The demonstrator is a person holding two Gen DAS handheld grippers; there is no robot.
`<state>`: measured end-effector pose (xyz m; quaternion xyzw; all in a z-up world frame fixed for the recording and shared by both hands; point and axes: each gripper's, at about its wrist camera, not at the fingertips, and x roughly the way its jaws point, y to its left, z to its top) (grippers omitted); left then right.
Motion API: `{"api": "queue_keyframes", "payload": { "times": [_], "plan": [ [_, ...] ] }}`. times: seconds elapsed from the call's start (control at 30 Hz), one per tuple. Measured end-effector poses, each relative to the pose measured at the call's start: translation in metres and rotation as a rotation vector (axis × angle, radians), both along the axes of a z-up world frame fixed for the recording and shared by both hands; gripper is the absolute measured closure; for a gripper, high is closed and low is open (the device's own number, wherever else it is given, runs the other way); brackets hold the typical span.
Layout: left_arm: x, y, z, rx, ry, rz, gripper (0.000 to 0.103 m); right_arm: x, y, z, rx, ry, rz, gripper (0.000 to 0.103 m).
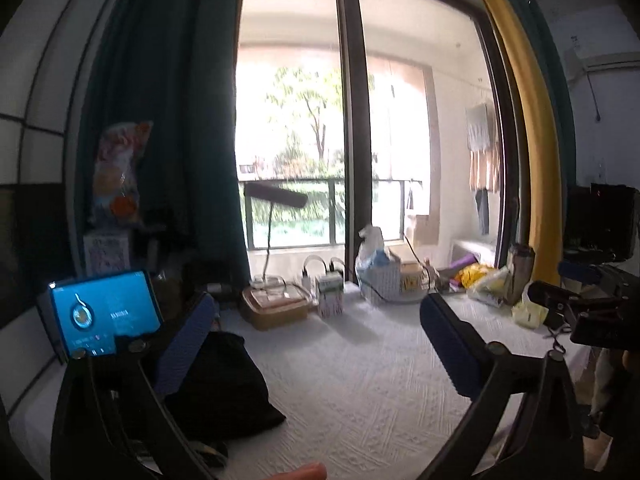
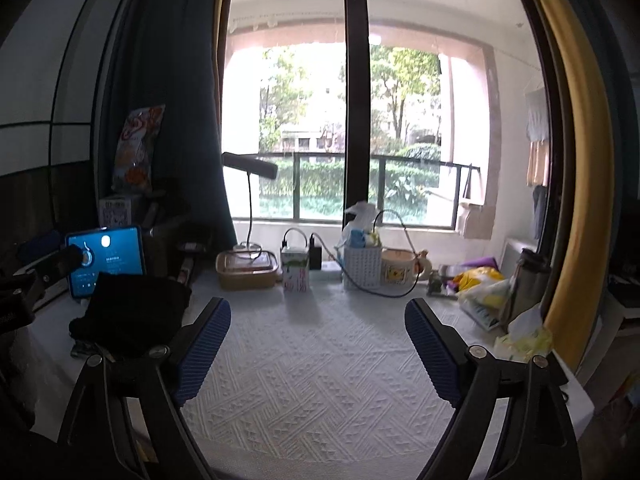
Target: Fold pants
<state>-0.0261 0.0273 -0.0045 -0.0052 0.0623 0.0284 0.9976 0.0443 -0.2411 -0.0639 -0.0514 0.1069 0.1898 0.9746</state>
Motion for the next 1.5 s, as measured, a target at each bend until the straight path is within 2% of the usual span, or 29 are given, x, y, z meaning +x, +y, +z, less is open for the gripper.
{"api": "queue_keyframes", "payload": {
  "times": [0.13, 0.37, 0.53, 0.7, 0.9, 1.5],
  "plan": [
    [-0.01, 0.002, 0.005, 0.024, -0.042, 0.035, 0.001, -0.012, 0.0, 0.009, -0.01, -0.026, -0.01, 0.0],
    [-0.019, 0.02, 0.006, -0.019, -0.061, 0.066, 0.001, -0.024, 0.0, 0.021, 0.001, -0.063, -0.065, 0.0],
    [-0.018, 0.024, 0.002, 0.039, -0.043, 0.16, 0.001, -0.025, 0.005, 0.02, 0.004, -0.067, -0.093, 0.0],
    [-0.018, 0.03, -0.002, 0.021, -0.029, 0.141, 0.001, -0.023, 0.01, 0.017, 0.043, -0.052, -0.086, 0.0],
    [-0.018, 0.031, -0.005, 0.019, -0.015, 0.123, 0.001, -0.021, 0.019, 0.014, 0.021, -0.036, -0.066, 0.0],
    [-0.021, 0.033, -0.004, 0.021, -0.016, 0.15, 0.001, -0.02, 0.018, 0.011, 0.021, -0.032, -0.076, 0.0]
  ]
}}
